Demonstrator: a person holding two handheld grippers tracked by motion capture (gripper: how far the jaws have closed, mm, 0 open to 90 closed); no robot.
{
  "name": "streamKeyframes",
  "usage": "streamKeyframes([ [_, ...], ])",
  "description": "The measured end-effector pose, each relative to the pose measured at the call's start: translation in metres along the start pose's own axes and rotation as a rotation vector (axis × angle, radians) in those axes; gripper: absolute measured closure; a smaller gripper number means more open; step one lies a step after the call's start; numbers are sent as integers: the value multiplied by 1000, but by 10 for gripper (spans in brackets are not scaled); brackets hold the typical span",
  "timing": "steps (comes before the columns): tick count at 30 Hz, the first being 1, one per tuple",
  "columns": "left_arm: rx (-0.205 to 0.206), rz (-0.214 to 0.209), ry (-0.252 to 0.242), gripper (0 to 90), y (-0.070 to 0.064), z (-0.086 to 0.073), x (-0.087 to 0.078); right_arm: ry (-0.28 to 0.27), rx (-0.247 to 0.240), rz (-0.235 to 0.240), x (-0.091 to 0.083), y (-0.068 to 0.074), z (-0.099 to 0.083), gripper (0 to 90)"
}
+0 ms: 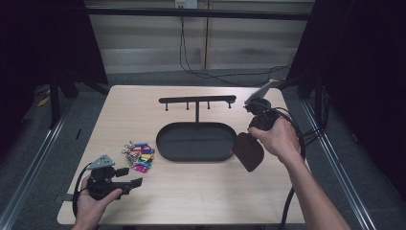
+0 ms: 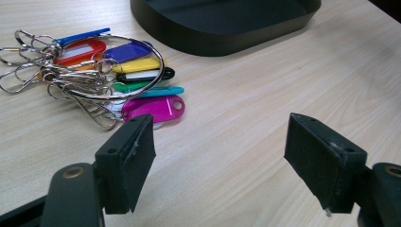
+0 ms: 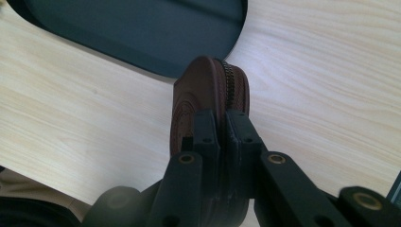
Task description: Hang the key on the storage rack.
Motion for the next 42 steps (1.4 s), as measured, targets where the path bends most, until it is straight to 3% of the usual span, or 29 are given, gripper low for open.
streamKeyframes([
  [20,3,-2,5,250,0,0,0,-39,35,-17,-7,-8,32,838],
  [34,1,1,5,247,1,0,0,-188,89,44,8,-15,47,841],
  [36,0,0,3,247,0,0,-1,-207,110,68,11,-18,47,841],
  [37,1,0,3,247,0,0,-1,-214,127,103,15,-20,46,842],
  [42,0,4,2,246,1,0,-1,-228,147,134,25,-21,46,844],
])
Point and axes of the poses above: each handheld gripper's, and its own axes: x roughly forward along the jaws, z roughly out of its top, y roughly to its left, the point moved 2 cm from there along x, roughly forward along the jaws, and after that the axes turned 15 degrees about -x, right-handed, at the moved point
